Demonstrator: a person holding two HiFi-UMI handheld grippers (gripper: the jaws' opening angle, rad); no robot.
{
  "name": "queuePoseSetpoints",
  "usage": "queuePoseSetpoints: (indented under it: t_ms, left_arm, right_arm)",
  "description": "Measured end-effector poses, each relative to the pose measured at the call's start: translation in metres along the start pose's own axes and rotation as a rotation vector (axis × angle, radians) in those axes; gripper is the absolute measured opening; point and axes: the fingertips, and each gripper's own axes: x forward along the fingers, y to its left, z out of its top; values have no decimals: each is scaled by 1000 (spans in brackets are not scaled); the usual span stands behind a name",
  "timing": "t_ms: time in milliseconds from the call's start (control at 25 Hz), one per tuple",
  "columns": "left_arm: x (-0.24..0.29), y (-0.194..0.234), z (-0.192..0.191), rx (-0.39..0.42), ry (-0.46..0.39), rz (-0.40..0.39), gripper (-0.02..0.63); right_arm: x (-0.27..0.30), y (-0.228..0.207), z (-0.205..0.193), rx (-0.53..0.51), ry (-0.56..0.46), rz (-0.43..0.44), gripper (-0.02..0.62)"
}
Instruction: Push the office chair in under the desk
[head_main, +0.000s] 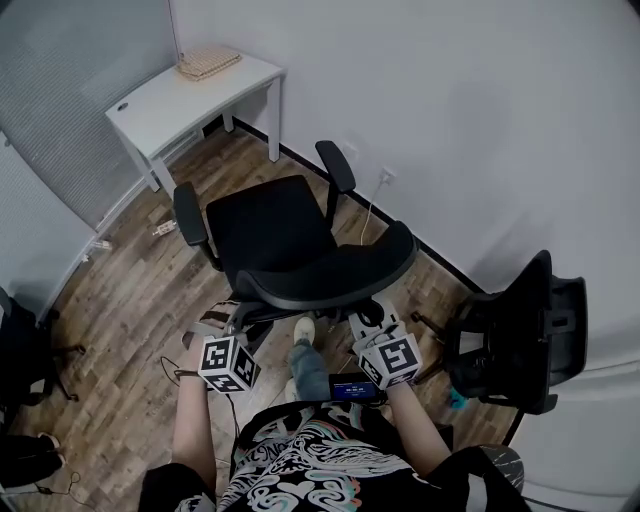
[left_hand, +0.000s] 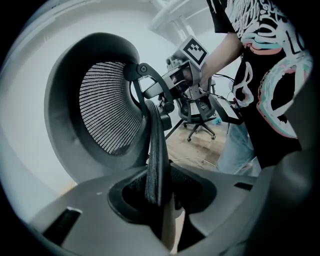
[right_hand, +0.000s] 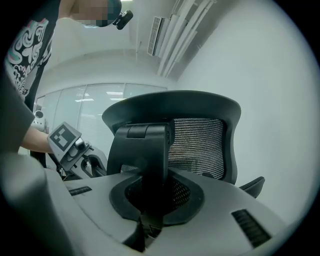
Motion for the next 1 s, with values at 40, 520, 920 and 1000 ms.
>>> queuePoseSetpoints:
  t_ms: [40, 520, 920, 1000]
  left_arm:
    - [2, 3, 0, 5, -1, 6, 150]
    - [20, 39, -6, 8, -1, 21, 150]
    - [28, 61, -11, -16, 2, 6, 149]
    - [31, 65, -11, -12, 1, 10, 149]
  right_arm:
    - [3, -3, 0, 1, 1, 0, 55]
    - [38, -25, 5, 0, 0, 11, 55]
    - [63, -35, 9, -9, -8, 28, 55]
    - [66, -38, 10, -13, -17, 28, 55]
